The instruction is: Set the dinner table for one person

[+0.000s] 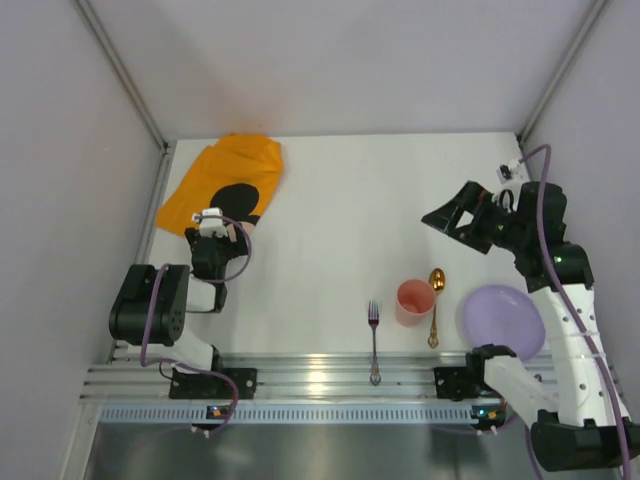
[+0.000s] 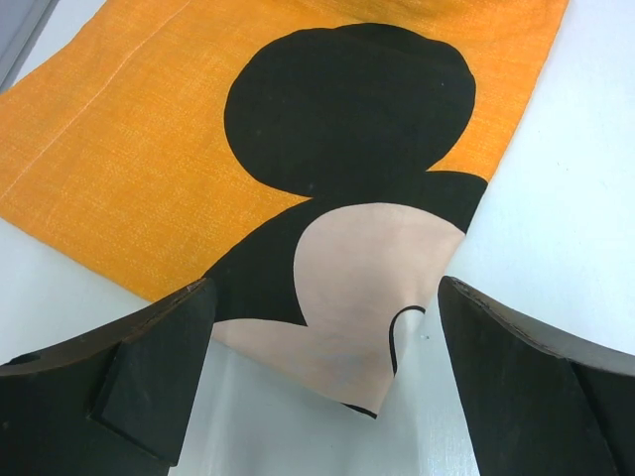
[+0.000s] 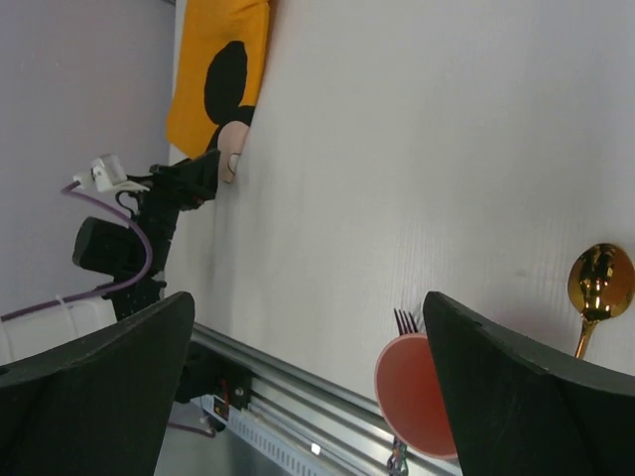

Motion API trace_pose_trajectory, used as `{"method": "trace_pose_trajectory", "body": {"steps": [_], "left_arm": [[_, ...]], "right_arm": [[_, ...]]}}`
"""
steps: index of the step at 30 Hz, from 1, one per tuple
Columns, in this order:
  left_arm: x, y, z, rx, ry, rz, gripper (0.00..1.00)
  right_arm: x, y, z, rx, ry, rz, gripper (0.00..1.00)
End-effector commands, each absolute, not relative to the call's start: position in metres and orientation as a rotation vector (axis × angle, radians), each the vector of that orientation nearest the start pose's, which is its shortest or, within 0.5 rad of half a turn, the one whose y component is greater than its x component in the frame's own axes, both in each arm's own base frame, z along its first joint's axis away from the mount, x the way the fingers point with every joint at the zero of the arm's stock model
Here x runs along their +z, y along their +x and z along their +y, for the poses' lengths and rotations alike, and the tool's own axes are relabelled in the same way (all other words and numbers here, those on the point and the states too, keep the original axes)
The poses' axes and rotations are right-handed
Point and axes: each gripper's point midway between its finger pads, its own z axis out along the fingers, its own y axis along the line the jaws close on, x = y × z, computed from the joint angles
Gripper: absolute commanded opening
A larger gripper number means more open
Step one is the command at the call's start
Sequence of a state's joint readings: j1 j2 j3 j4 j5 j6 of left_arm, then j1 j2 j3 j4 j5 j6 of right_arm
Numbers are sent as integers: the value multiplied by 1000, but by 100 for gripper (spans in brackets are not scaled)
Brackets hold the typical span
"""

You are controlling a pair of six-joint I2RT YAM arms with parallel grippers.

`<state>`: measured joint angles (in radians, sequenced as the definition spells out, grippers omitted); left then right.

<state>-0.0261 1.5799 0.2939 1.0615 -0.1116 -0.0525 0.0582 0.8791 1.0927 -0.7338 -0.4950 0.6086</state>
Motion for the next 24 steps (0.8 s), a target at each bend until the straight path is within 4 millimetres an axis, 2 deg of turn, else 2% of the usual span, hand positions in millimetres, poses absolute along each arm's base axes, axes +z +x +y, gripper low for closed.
{"method": "trace_pose_trajectory", "body": {"steps": [1, 5, 10, 11, 12, 13, 14, 15, 16, 17, 18, 19, 20, 22, 23, 24], "left_arm": [[83, 393, 5, 26, -86, 1723, 98], [83, 393, 5, 26, -86, 1723, 99], [82, 392, 5, 27, -87, 1725, 99], [94, 395, 7, 36, -92, 1676, 98], [93, 395, 7, 37, -96, 1710, 99], [129, 396, 10, 47, -115, 1653, 99], [97, 380, 13, 66, -140, 1866, 99], [138, 394, 23, 97, -226, 1822, 98], [156, 390, 28, 67, -383, 1813, 98], [161, 383, 37, 104, -493, 1859, 99], [161, 372, 58, 210, -640, 1842, 99], [156, 368, 63, 205, -746, 1842, 98], [153, 367, 63, 199, -759, 1863, 98], [122, 358, 70, 183, -794, 2011, 98], [129, 364, 72, 177, -797, 2037, 98], [116, 355, 74, 201, -823, 2126, 98]], "right_arm": [[295, 234, 117, 867, 247, 2176, 100], [287, 226, 115, 844, 280, 2219, 100], [266, 211, 122, 907, 276, 2291, 100], [265, 209, 122, 906, 278, 2291, 100], [262, 208, 121, 898, 283, 2297, 100], [260, 209, 119, 880, 292, 2299, 100], [260, 209, 118, 868, 283, 2297, 100], [263, 209, 117, 862, 281, 2292, 100], [264, 210, 115, 849, 282, 2288, 100], [264, 211, 115, 846, 285, 2285, 100], [266, 213, 115, 845, 280, 2273, 100], [266, 214, 116, 849, 279, 2272, 100], [266, 215, 116, 852, 284, 2271, 100], [264, 217, 118, 864, 287, 2268, 100], [265, 217, 119, 876, 289, 2267, 100], [266, 216, 120, 881, 290, 2263, 100]]}}
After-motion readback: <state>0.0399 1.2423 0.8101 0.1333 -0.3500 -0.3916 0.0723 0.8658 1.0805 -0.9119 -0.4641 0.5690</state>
